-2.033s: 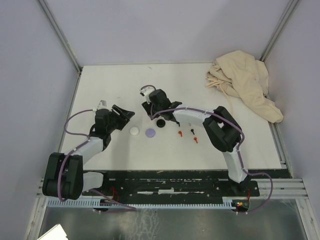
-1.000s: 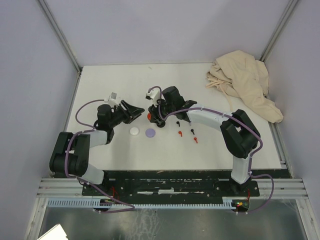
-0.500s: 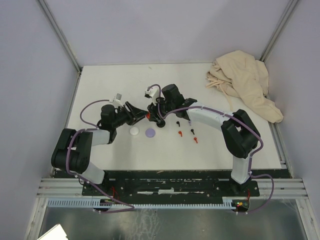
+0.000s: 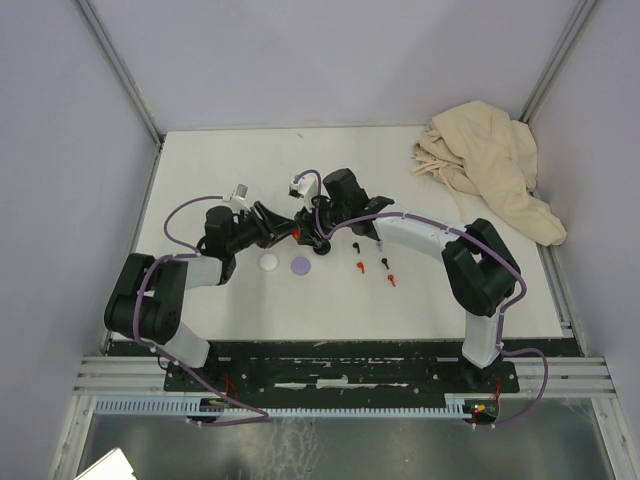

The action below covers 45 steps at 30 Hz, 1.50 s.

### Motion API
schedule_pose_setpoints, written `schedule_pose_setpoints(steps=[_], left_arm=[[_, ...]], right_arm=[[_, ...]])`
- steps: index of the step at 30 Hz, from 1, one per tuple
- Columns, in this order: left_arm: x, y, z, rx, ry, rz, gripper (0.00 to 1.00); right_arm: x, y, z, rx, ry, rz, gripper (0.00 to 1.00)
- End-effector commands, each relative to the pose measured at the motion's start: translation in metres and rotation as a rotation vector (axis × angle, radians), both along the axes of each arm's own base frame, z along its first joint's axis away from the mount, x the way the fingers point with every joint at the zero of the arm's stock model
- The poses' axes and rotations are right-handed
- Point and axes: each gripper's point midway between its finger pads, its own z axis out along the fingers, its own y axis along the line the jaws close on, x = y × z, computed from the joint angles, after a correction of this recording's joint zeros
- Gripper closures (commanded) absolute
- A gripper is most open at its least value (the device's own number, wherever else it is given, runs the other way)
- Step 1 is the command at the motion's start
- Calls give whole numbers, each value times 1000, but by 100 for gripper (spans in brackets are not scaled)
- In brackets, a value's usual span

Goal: Insert the wireless bluetooth earbuds into the charging case
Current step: Open the charging case at the center of the board.

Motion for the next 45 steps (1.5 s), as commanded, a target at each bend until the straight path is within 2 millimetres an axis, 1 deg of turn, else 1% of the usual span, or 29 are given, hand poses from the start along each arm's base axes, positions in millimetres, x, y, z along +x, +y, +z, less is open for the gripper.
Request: schedule_pose_setpoints(steps=[1, 8, 11, 14, 15, 21, 23, 24, 25, 26, 27, 28, 29, 30, 33, 35, 37, 39, 40, 41, 43, 45], left_arm=[[11, -6, 18, -3, -88, -17, 51], [12, -8, 18, -3, -87, -19, 59], [13, -8, 17, -4, -86, -17, 65], [13, -7, 17, -4, -84, -15, 68], [13, -7, 17, -4, -84, -14, 70], [13, -6, 16, -2, -83, -6, 73], [13, -6, 17, -3, -85, -5, 85], [13, -6, 17, -3, -85, -4, 91], [13, -6, 17, -4, -86, -5, 96], [13, -6, 18, -4, -87, -5, 97], [13, -6, 18, -5, -86, -2, 97], [13, -6, 18, -4, -86, 0, 97], [13, -5, 17, -3, -87, 5, 97], [13, -4, 18, -2, -88, 9, 97], [14, -3, 18, 4, -90, 18, 97], [14, -3, 19, 2, -91, 20, 97], [15, -3, 22, -2, -97, 21, 97], [15, -3, 24, -6, -101, 23, 97], [15, -4, 26, -9, -104, 23, 97], [16, -4, 28, -10, -108, 22, 97], [15, -5, 31, -14, -117, 17, 97], [14, -5, 33, -20, -123, 17, 97]], right_arm=[[7, 14, 24, 56, -53, 34, 81], [7, 15, 24, 56, -52, 36, 81], [7, 15, 23, 55, -51, 38, 81], [7, 15, 22, 53, -51, 40, 81], [7, 15, 22, 53, -51, 41, 81], [7, 14, 20, 45, -50, 40, 81], [7, 14, 20, 44, -49, 39, 81], [7, 14, 20, 43, -49, 37, 79], [8, 14, 20, 44, -51, 34, 75], [8, 14, 21, 47, -52, 29, 68], [9, 14, 23, 50, -51, 21, 59], [9, 14, 25, 57, -54, 14, 46], [10, 14, 29, 69, -56, 2, 36], [10, 13, 36, 86, -65, -9, 30], [13, 9, 56, 139, -102, -57, 19], [17, 1, 67, 153, -116, -125, 8], [18, -5, 76, 159, -121, -164, 7], [21, -13, 81, 159, -114, -239, 5], [24, -18, 82, 158, -111, -281, 3], [27, -23, 83, 159, -106, -332, 1], [32, -32, 82, 146, -85, -417, 0], [34, -38, 77, 123, -56, -475, 0]])
